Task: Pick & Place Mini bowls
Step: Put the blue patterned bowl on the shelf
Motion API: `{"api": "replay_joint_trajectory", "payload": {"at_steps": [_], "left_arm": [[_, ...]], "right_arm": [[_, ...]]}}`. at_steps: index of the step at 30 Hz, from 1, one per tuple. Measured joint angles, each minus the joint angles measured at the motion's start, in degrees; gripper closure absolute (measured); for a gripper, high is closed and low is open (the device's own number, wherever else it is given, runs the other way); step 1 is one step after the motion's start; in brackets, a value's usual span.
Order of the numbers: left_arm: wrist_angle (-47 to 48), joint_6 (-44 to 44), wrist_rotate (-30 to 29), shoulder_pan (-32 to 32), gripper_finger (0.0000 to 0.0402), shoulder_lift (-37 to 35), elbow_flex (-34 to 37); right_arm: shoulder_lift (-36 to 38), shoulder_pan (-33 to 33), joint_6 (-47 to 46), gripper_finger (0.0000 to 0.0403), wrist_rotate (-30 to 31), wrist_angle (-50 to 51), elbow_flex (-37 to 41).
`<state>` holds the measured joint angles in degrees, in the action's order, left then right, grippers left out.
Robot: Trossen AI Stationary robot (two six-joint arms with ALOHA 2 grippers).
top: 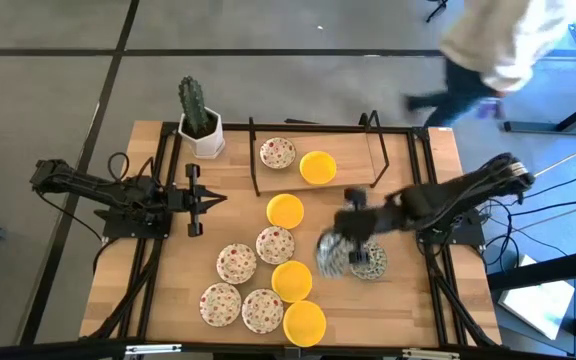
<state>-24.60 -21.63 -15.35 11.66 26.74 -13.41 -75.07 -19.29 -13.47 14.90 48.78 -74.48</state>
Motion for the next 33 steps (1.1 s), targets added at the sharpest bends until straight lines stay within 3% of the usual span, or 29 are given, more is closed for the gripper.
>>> {"api": "replay_joint_trajectory", "payload": {"at_steps": [4, 7, 18, 25, 33], "left_arm": [[0.0, -0.07, 0.0, 0.0, 0.0395, 0.02, 0.01], [0.0, -0.09, 0.0, 0.0, 0.0397, 0.02, 0.02], [-1.14, -2.71, 0.0, -0.02, 0.0399, 0.02, 0.02], [-1.31, -2.73, 0.0, -0.02, 0.0396, 0.01, 0.02], [-1.29, -2.73, 0.0, -0.02, 0.0399, 0.02, 0.02]], "right_arm": [[4.07, 7.83, 3.18, 0.039, 5.96, 0.08, -0.02], [5.04, 15.99, 6.56, 0.039, 6.34, -0.45, -0.04], [-3.11, 46.41, 19.88, 0.039, -6.69, 1.56, -14.89], [-14.75, 56.59, 24.75, 0.039, -9.81, 9.8, -25.1], [-25.22, 64.31, 32.21, 0.039, -13.13, 16.39, -29.67]]}}
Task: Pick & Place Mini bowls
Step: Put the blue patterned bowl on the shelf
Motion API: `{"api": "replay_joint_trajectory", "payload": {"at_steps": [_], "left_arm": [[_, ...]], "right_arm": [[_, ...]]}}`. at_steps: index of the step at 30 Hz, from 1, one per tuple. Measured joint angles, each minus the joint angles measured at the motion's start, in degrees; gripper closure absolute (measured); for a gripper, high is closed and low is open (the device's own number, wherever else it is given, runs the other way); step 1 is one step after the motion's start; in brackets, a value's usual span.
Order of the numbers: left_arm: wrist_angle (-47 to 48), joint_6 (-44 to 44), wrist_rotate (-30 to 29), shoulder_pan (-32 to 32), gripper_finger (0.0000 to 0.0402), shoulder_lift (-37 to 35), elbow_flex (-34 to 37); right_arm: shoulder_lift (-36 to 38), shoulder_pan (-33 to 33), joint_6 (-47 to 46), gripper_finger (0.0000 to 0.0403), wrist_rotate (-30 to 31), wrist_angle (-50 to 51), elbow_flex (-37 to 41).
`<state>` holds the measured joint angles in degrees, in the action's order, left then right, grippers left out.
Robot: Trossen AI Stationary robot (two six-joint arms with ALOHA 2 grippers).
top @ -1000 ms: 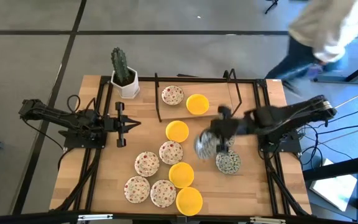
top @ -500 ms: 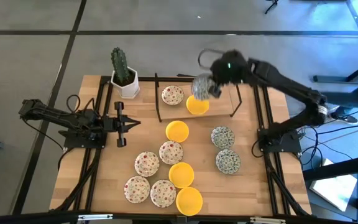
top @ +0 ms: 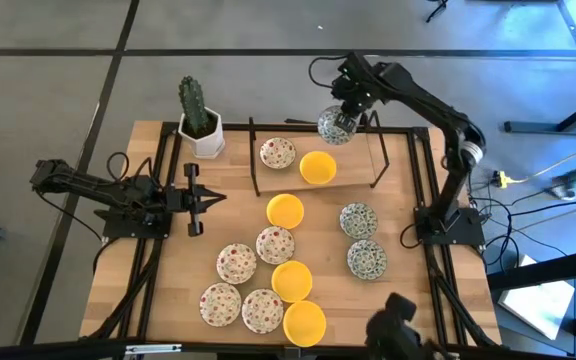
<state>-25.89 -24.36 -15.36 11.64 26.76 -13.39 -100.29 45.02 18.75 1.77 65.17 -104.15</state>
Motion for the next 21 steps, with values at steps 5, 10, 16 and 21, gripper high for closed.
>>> {"api": "replay_joint_trajectory", "payload": {"at_steps": [5, 10, 16, 21], "left_arm": [[-0.01, -1.5, -0.01, 0.0, 0.0394, 0.0, 0.0], [0.0, -1.27, 0.0, 0.0, 0.0397, 0.0, 0.0], [0.0, -0.44, -0.02, 0.0, 0.0399, 0.0, 0.0], [0.0, -0.42, -0.02, 0.0, 0.0395, 0.0, 0.0]], "right_arm": [[-5.0, 3.95, 1.14, 0.039, -3.07, 0.69, -0.12], [-9.81, 5.08, 0.97, 0.039, -3.33, 1.89, -0.12], [-13.25, 5.06, 0.14, 0.039, -3.44, 3.31, -0.12], [-13.54, 5.08, -2.73, 0.039, -3.4, 3.34, -0.12]]}}
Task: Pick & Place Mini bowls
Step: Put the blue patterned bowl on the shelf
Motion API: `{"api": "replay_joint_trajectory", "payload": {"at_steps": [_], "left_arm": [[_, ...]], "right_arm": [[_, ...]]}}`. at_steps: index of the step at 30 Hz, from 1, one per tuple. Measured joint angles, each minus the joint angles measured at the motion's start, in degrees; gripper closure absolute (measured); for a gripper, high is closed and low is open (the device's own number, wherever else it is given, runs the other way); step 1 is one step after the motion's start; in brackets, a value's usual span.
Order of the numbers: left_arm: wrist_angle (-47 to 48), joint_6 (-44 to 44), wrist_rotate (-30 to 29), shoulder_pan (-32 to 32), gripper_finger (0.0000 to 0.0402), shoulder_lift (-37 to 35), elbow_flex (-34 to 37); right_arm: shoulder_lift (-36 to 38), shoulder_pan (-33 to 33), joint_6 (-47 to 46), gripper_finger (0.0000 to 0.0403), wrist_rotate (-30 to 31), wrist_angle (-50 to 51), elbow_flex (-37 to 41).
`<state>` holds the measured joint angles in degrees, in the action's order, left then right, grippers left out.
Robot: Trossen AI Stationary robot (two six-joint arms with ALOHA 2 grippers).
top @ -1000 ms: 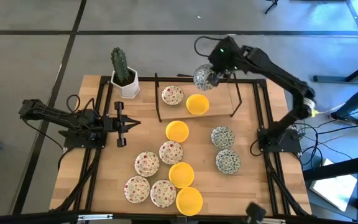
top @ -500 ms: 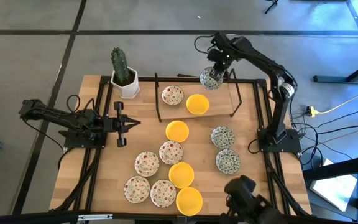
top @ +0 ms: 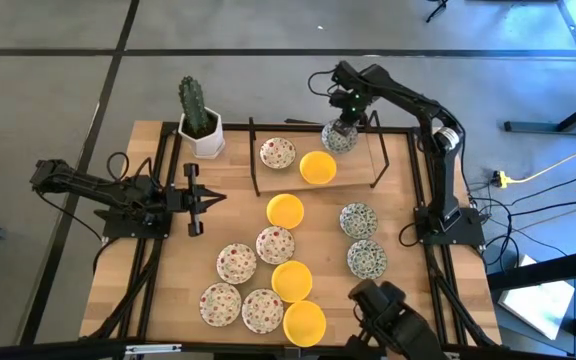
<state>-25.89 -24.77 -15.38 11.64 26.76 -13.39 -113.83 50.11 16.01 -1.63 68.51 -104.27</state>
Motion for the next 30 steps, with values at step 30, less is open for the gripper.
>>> {"api": "replay_joint_trajectory", "payload": {"at_steps": [30], "left_arm": [[-0.52, 1.59, 0.02, 0.0, 0.0394, -0.02, 0.0]], "right_arm": [[-0.08, 0.28, -11.26, 0.0384, 0.52, 6.23, 0.57]]}}
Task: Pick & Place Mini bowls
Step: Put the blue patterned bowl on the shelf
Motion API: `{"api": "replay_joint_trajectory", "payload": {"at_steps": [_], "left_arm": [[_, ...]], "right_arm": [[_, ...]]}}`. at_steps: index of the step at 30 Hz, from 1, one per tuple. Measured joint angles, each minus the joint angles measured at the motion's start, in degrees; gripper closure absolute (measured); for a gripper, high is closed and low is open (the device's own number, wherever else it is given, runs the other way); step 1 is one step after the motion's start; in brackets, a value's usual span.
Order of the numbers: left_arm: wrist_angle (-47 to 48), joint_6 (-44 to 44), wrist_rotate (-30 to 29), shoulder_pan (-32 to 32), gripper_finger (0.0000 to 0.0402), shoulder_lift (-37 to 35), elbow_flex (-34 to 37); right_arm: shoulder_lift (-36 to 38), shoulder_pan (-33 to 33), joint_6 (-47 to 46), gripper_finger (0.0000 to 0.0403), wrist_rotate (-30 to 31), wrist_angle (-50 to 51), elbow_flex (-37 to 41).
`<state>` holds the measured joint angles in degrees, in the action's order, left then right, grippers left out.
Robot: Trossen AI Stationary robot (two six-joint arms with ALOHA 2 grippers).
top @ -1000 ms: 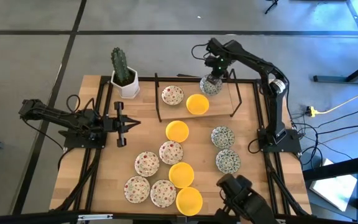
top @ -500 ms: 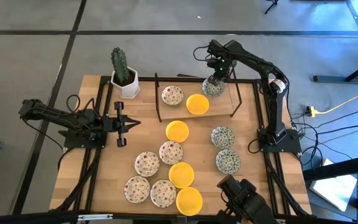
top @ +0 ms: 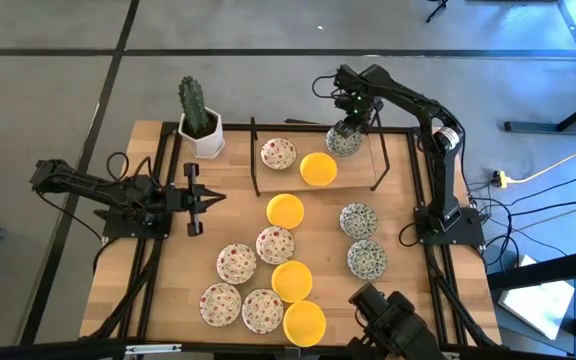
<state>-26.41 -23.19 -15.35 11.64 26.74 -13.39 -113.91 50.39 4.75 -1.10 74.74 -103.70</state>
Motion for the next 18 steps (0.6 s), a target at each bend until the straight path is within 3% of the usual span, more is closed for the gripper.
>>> {"api": "replay_joint_trajectory", "payload": {"at_steps": [10, 18], "left_arm": [[-0.23, 1.45, 0.0, 0.0, 0.0394, 0.0, 0.0], [-0.51, 1.01, 0.0, 0.0, 0.0397, 0.0, 0.0]], "right_arm": [[0.33, -1.92, 4.31, 0.0391, 0.82, -2.08, 0.0], [0.44, -1.9, 23.39, 0.0391, -3.29, -1.57, -0.02]]}}
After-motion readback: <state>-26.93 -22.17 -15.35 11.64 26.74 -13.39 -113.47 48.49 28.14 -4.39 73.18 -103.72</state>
